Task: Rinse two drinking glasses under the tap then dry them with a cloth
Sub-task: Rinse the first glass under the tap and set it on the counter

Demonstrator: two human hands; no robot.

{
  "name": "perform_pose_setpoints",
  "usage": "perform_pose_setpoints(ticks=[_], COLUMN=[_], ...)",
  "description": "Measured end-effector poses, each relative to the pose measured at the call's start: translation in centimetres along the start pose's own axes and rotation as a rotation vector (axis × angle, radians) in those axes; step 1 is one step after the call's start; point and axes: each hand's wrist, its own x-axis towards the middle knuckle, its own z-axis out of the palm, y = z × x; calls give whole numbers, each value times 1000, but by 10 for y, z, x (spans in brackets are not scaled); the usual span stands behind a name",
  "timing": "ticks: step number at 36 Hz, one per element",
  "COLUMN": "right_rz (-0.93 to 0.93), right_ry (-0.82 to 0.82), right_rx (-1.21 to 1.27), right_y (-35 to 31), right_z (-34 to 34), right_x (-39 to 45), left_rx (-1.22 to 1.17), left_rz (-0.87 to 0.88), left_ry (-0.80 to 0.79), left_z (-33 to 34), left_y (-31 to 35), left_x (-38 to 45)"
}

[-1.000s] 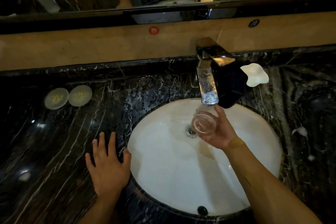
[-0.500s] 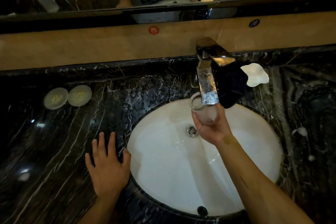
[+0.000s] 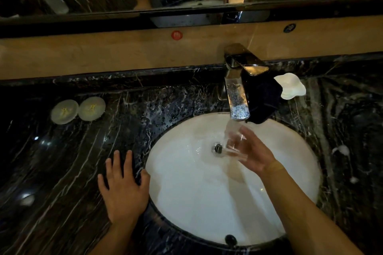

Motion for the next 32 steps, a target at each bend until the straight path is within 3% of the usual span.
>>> perform_pose_setpoints(ticks=[4,8,14,17,19,23,26,30,32], right_rz=[-236,-390,-469,-432,-341,-270,-389,-516,-467], right_ry=[233,361,438,471,401,202,243,422,391], right_rx=[-500,-1059,-1461,-1582,-1603,-1265,-1129,-1414,-1528], right_y=[4,3,-6,-15,-20,-19,-9,-2,-5], right_z=[5,12,24,24,20,18,23,29,27], right_x=[4,0,-7,-11,-12,-12,-9,-7,-8], left_rx=[-2,-2,-10,-10,-7,-3,1,-5,-3], left_rz=[-6,-8,-8,-7,-8,-6,-8,-7,-7], left_ry=[-1,0,1,3,0,0,0,-1,-3], left_z=[-1,-1,-2,-2,-2,-1,-1,-1,-1], left_y=[2,1,2,2,2,1,1,1,1], left_x=[0,-1,0,0,0,0,0,0,0])
